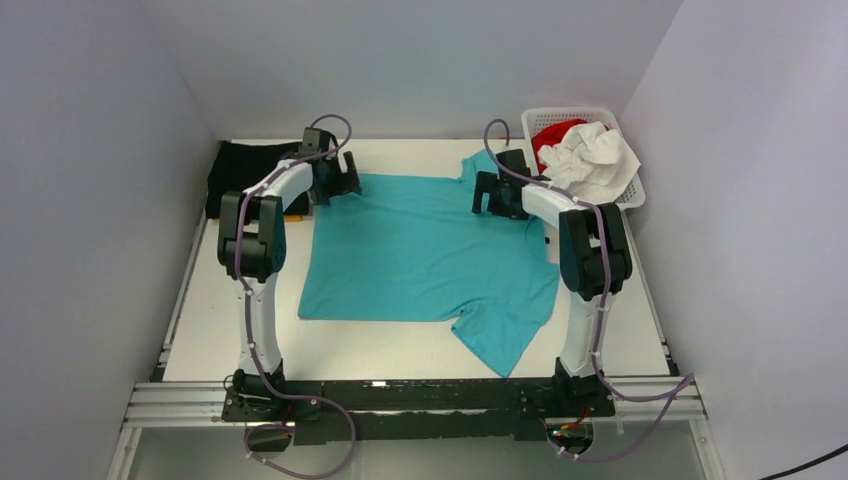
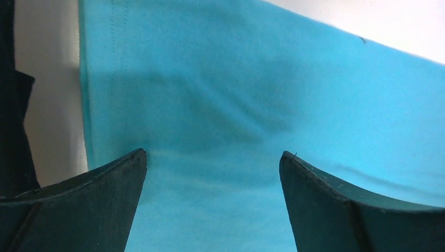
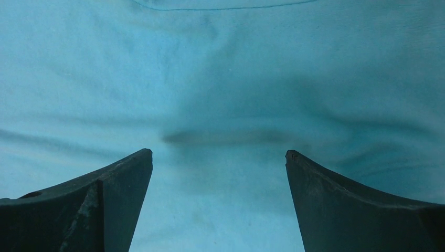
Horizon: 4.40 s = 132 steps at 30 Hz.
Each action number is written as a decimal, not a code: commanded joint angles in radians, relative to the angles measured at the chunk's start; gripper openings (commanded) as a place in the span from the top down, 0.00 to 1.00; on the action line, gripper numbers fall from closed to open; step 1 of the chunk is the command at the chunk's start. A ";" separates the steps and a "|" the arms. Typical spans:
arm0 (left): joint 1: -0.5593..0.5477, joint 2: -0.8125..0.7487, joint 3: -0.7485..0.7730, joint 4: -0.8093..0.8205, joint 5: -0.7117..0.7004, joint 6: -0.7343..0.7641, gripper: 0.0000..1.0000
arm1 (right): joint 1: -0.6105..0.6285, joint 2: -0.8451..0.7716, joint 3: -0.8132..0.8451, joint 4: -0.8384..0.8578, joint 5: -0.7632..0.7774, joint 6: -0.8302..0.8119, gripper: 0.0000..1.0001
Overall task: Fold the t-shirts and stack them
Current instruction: Grab the side of the flattened tshirt closest away from the robot with both arms
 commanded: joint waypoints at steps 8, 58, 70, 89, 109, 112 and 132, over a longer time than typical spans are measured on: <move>-0.116 -0.511 -0.330 -0.032 -0.123 -0.022 0.01 | 0.061 -0.479 -0.285 -0.028 0.110 0.051 0.00; -0.123 -1.062 -1.282 -0.014 -0.402 -0.661 0.84 | 0.057 -0.819 -0.707 0.058 0.211 0.138 0.00; -0.044 -1.113 -1.237 -0.042 -0.486 -0.587 1.00 | 0.124 -0.827 -0.658 -0.168 0.111 0.081 0.00; 0.015 -1.111 -1.267 0.070 -0.369 -0.521 1.00 | 0.762 -0.843 -0.632 -0.684 0.015 0.372 0.04; 0.015 -1.139 -1.281 0.055 -0.354 -0.502 1.00 | 0.775 -0.704 -0.786 -0.475 -0.038 0.454 0.47; 0.015 -1.141 -1.277 0.043 -0.363 -0.505 1.00 | 0.766 -0.670 -0.802 -0.432 -0.034 0.483 0.60; 0.015 -1.368 -1.303 -0.150 -0.444 -0.531 1.00 | 0.773 -0.779 -0.656 -0.749 -0.347 0.249 1.00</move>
